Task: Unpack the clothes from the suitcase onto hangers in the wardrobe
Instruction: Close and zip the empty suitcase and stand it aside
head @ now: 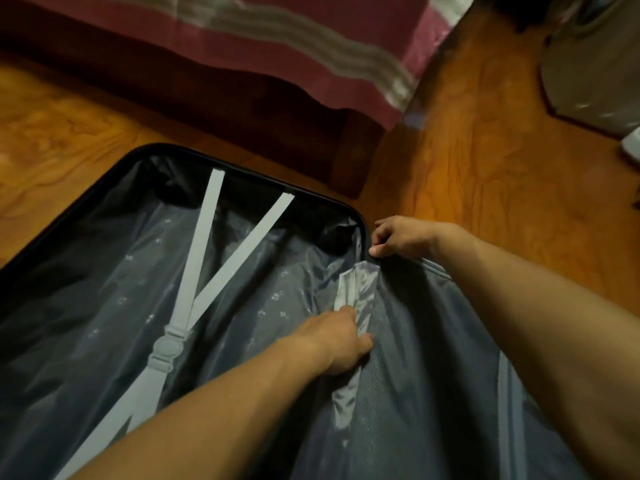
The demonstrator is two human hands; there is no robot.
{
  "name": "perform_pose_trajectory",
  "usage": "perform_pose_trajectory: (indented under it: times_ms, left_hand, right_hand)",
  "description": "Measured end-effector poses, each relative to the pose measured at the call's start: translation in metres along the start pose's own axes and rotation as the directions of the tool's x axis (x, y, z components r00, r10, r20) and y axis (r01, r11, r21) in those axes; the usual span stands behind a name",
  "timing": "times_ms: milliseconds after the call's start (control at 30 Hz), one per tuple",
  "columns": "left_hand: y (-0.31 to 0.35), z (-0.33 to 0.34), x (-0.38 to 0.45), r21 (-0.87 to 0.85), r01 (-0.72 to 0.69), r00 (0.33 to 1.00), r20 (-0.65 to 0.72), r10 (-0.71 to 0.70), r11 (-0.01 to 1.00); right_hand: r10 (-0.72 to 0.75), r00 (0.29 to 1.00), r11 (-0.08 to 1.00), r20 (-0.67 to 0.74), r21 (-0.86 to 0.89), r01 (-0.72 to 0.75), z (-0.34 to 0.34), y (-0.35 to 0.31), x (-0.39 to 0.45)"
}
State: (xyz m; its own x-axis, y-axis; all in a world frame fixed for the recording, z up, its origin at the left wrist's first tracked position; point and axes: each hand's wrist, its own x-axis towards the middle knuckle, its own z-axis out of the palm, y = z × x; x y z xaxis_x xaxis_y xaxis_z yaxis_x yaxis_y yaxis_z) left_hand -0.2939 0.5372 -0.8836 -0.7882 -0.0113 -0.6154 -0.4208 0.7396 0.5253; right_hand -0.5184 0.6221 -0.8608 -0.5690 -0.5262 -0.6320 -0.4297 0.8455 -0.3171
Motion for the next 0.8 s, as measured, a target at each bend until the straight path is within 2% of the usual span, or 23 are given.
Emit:
perform_pose_trajectory:
  times_ms: [133, 300, 400, 467, 500, 533, 567, 600, 633, 667, 700, 733, 800]
  left_hand:
    - [0.0, -0.003, 0.001, -0.011, 0.005, 0.998, 0.056, -0.004, 1.0]
    - [-0.004, 0.003, 0.001, -0.009, -0.01, 0.999, 0.032, 0.01, 1.0]
    - [-0.001, 0.005, 0.0, 0.017, 0.01, 1.0, 0.026, -0.01, 1.0]
    - [0.004, 0.002, -0.003, 0.048, 0.013, 1.0, 0.017, -0.014, 0.999]
    - [0.003, 0.0, -0.011, 0.065, 0.007, 1.0, 0.006, -0.007, 0.998]
    - [0.0, -0.002, -0.017, 0.099, -0.016, 0.999, -0.032, 0.019, 0.995]
    - [-0.007, -0.008, -0.024, 0.161, -0.046, 0.992, -0.106, 0.064, 0.986]
    - [-0.02, -0.014, -0.037, 0.237, -0.058, 0.97, -0.216, 0.111, 0.97]
    - [-0.04, -0.024, -0.047, 0.293, -0.049, 0.915, -0.369, 0.16, 0.955]
    - [-0.065, -0.036, -0.062, 0.311, -0.002, 0.833, -0.526, 0.173, 0.95]
    - [-0.097, -0.049, -0.076, 0.311, 0.078, 0.737, -0.658, 0.155, 0.947]
    - [-0.135, -0.058, -0.088, 0.282, 0.218, 0.643, -0.762, 0.08, 0.934]
    - [-0.21, -0.074, -0.124, 0.083, 0.558, 0.501, -0.827, -0.255, 0.826]
  right_hand:
    - [-0.023, 0.998, 1.0, 0.057, 0.007, 0.023, -0.012, 0.001, 0.008]
    - [-0.035, 0.997, 0.999, 0.066, 0.001, 0.035, -0.023, 0.004, 0.019]
    - [-0.013, 0.999, 0.995, 0.032, 0.099, 0.01, -0.016, 0.009, 0.018]
    - [0.035, 0.997, 0.981, -0.07, 0.194, -0.021, -0.005, 0.01, 0.012]
    - [0.072, 0.981, 0.986, -0.181, 0.163, -0.042, 0.006, 0.007, 0.006]
    - [0.101, 0.932, 0.994, -0.347, 0.082, -0.077, 0.02, 0.004, -0.002]
    - [0.117, 0.849, 0.992, -0.515, 0.011, -0.129, 0.038, -0.002, -0.014]
    - [0.116, 0.761, 0.989, -0.638, 0.006, -0.146, 0.062, -0.009, -0.033]
    - [0.106, 0.698, 0.993, -0.708, 0.039, -0.111, 0.085, -0.018, -0.052]
    - [0.1, 0.686, 0.994, -0.721, 0.096, -0.044, 0.108, -0.026, -0.071]
    - [0.101, 0.723, 0.988, -0.683, 0.155, 0.008, 0.131, -0.033, -0.086]
    - [0.114, 0.779, 0.977, -0.617, 0.212, 0.025, 0.152, -0.038, -0.097]
    - [0.137, 0.835, 0.958, -0.533, 0.285, 0.025, 0.179, -0.046, -0.109]
